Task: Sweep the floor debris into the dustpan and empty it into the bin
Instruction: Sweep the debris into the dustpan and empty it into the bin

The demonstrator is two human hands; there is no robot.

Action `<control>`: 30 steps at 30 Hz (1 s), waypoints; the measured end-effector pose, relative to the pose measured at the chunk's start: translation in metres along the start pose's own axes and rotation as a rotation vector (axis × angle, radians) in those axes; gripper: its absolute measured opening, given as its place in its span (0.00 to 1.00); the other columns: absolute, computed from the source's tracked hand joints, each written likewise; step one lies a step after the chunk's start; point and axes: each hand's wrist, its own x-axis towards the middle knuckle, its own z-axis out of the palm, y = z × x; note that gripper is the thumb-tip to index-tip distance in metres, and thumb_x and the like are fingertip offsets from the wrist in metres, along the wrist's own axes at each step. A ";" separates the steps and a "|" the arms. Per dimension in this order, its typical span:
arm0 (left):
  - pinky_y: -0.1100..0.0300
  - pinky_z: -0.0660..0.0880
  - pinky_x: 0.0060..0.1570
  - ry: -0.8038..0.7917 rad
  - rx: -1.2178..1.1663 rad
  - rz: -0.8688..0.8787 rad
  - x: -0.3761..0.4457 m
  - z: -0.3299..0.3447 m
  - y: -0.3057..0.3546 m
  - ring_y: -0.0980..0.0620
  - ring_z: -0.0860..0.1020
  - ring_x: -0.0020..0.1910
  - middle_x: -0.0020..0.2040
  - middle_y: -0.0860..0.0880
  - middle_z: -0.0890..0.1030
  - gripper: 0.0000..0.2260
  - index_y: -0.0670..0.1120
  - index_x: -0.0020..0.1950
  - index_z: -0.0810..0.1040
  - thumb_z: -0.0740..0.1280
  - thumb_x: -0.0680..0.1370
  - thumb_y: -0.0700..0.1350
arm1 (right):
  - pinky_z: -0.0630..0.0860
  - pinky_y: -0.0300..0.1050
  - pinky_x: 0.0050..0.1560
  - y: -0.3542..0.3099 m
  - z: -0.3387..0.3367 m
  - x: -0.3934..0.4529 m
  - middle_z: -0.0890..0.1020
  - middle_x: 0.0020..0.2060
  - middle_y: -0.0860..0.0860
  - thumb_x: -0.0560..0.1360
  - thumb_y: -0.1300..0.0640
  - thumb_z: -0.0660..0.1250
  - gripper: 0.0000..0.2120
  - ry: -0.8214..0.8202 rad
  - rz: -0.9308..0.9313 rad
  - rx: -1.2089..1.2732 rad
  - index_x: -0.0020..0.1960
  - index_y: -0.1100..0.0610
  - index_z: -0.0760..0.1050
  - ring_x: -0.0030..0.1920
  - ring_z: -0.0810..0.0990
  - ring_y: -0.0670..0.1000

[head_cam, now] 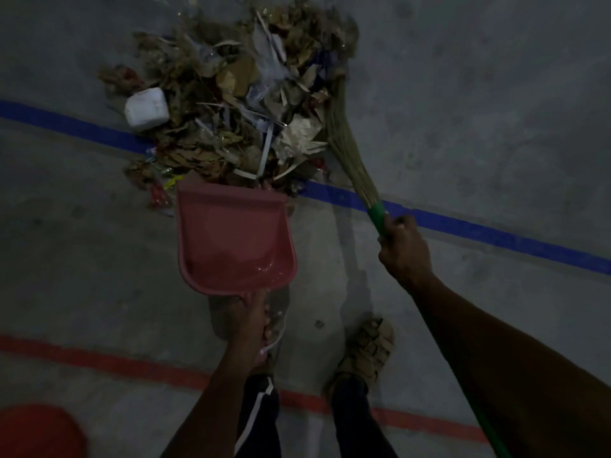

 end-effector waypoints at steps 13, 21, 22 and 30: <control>0.68 0.59 0.21 -0.068 0.016 -0.170 0.000 -0.096 0.002 0.54 0.62 0.16 0.22 0.48 0.66 0.15 0.44 0.34 0.70 0.67 0.80 0.44 | 0.61 0.33 0.26 -0.034 0.014 -0.112 0.70 0.62 0.57 0.73 0.64 0.71 0.28 0.230 0.044 0.045 0.72 0.59 0.68 0.34 0.69 0.47; 0.69 0.59 0.22 -0.129 0.132 -0.272 0.025 -0.123 -0.016 0.53 0.62 0.16 0.24 0.48 0.67 0.16 0.45 0.34 0.70 0.68 0.79 0.49 | 0.70 0.42 0.28 -0.067 0.041 -0.084 0.69 0.64 0.58 0.76 0.62 0.68 0.27 0.247 -0.017 0.096 0.73 0.57 0.66 0.35 0.72 0.51; 0.69 0.59 0.22 -0.132 0.153 -0.301 0.027 -0.125 -0.021 0.53 0.62 0.17 0.23 0.48 0.67 0.16 0.45 0.34 0.70 0.68 0.78 0.50 | 0.73 0.45 0.28 -0.071 0.045 -0.079 0.68 0.64 0.57 0.77 0.62 0.68 0.27 0.231 -0.019 0.087 0.74 0.56 0.65 0.35 0.73 0.52; 0.66 0.60 0.20 -0.203 0.052 -0.430 0.052 -0.128 -0.054 0.52 0.61 0.18 0.25 0.48 0.65 0.16 0.45 0.33 0.69 0.68 0.78 0.49 | 0.69 0.46 0.31 -0.088 0.067 -0.030 0.64 0.69 0.57 0.76 0.59 0.67 0.36 0.045 -0.052 -0.132 0.79 0.56 0.52 0.38 0.73 0.55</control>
